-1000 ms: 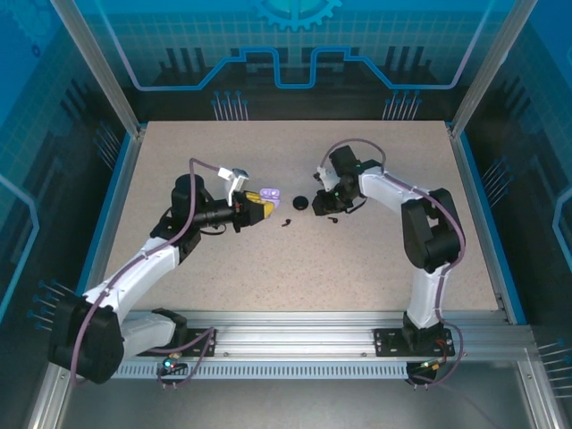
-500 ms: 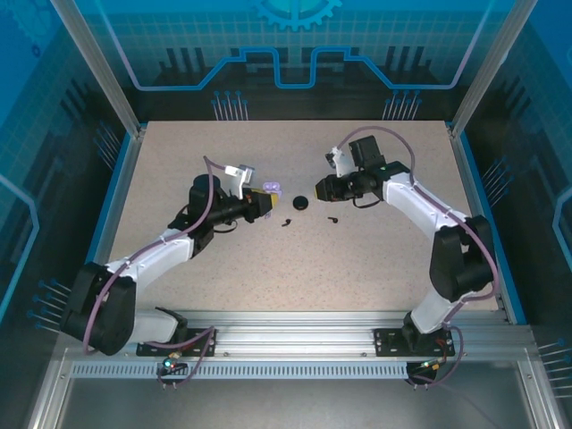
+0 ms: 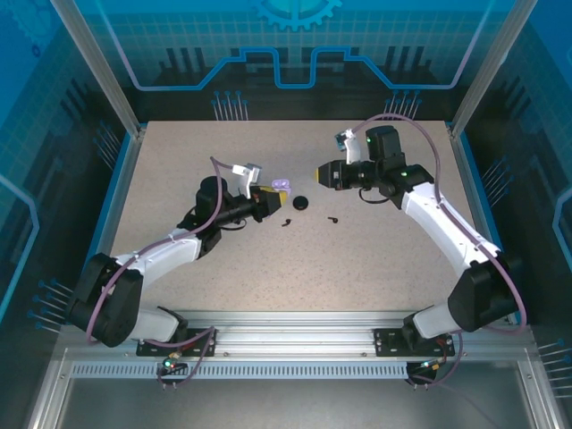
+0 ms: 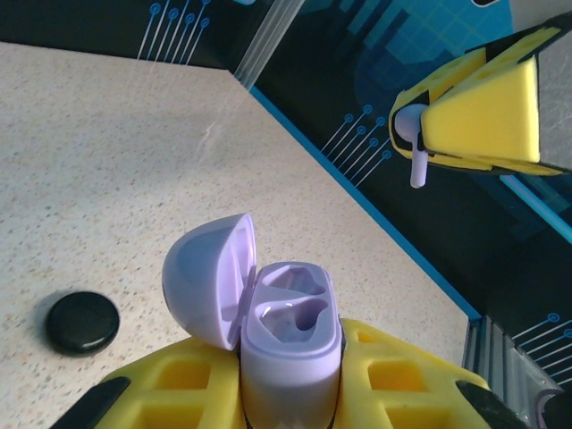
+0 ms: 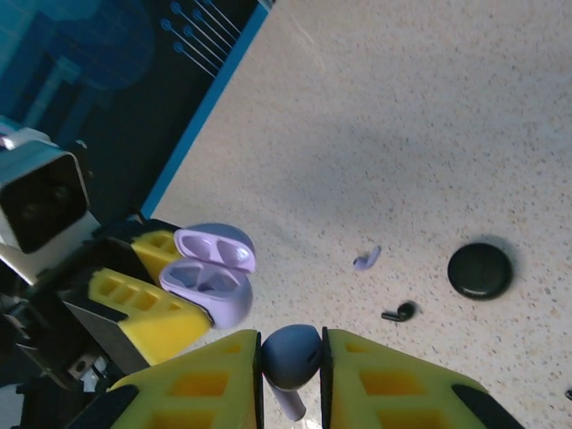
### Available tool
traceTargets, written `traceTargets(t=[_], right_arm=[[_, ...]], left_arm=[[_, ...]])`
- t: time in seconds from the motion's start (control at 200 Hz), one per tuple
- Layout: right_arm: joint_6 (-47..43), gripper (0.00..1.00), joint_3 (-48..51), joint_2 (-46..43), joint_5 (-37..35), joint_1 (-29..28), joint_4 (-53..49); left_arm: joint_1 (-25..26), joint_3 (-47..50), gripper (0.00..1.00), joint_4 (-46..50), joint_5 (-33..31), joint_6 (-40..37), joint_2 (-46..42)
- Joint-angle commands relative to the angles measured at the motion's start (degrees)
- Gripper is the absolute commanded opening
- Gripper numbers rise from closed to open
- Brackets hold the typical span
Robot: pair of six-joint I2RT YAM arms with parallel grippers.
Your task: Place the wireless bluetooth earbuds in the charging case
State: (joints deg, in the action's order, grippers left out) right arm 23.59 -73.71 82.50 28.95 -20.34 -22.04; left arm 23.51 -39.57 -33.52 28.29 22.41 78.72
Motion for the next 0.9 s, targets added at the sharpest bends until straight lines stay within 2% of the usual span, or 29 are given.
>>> traceTargets(t=[0.0, 0.57, 0.891], right_arm=[[1.45, 0.23, 0.09, -3.1, -0.31, -1.73, 3.36], [2.96, 0.24, 0.19, -8.99, -7.75, -9.46, 10.44], [3.03, 0.24, 0.28, -9.56, -7.9, -11.55, 12.55]], left_arm=[[1.12, -0.3, 0.1, -5.62, 0.73, 0.21, 0.38], [4.59, -2.14, 0.11, -12.91, 0.12, -0.68, -2.99], [5.65, -3.82, 0.1, -13.0, 0.31, -1.97, -4.63]])
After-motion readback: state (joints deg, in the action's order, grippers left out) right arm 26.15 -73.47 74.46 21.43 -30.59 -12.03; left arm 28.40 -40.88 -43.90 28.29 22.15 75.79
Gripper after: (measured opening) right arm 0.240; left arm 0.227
